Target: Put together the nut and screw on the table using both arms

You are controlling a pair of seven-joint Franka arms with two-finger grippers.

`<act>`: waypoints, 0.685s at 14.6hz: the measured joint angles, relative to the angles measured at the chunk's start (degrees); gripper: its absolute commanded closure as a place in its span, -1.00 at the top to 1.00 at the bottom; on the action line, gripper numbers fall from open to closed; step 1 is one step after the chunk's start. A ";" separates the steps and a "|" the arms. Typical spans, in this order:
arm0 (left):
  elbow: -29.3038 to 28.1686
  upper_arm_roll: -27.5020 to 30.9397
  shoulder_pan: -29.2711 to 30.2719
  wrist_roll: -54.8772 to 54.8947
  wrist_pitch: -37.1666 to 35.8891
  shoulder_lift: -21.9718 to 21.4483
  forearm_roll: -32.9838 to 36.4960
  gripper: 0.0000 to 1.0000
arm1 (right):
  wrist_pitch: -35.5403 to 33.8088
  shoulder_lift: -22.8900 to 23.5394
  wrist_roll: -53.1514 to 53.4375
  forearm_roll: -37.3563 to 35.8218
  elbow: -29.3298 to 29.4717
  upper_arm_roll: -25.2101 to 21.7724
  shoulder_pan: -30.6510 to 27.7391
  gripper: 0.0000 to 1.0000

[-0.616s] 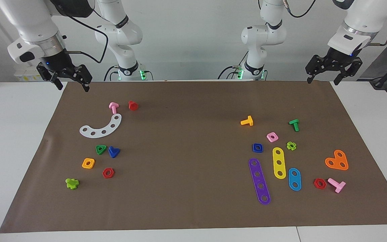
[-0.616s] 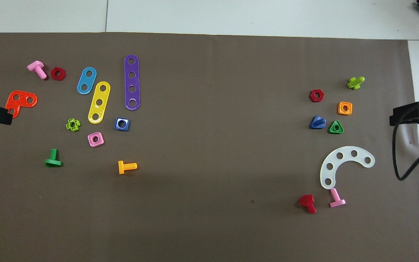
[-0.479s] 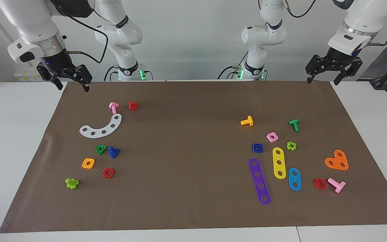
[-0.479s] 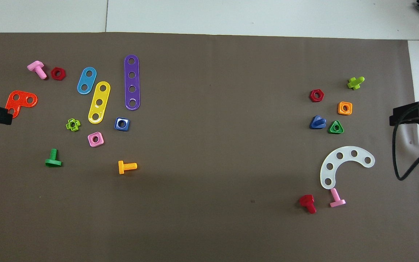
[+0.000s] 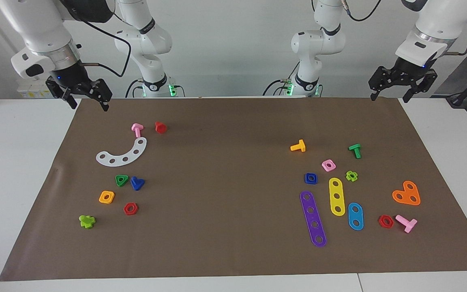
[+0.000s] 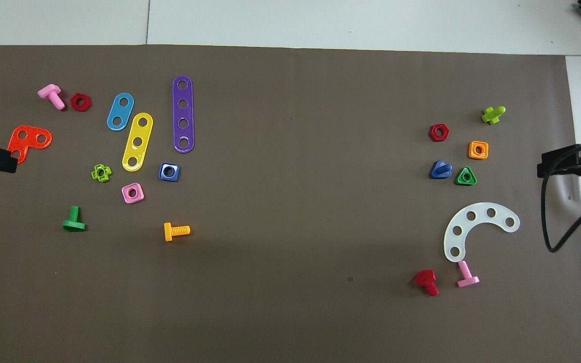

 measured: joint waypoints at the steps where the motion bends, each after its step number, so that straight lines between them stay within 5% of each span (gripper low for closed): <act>1: 0.00 0.00 0.00 0.00 0.00 0.00 0.00 1.00 | 0.02 -0.13 -0.01 0.00 -0.25 0.11 0.07 1.00; 5: 0.00 0.00 0.00 0.00 0.00 0.00 0.00 1.00 | 3.25 -0.16 -1.15 0.00 -2.18 0.29 0.14 1.00; 10: 0.00 0.00 0.00 0.00 0.00 0.00 0.00 1.00 | 16.53 2.23 -2.05 0.01 -10.60 0.44 2.76 1.00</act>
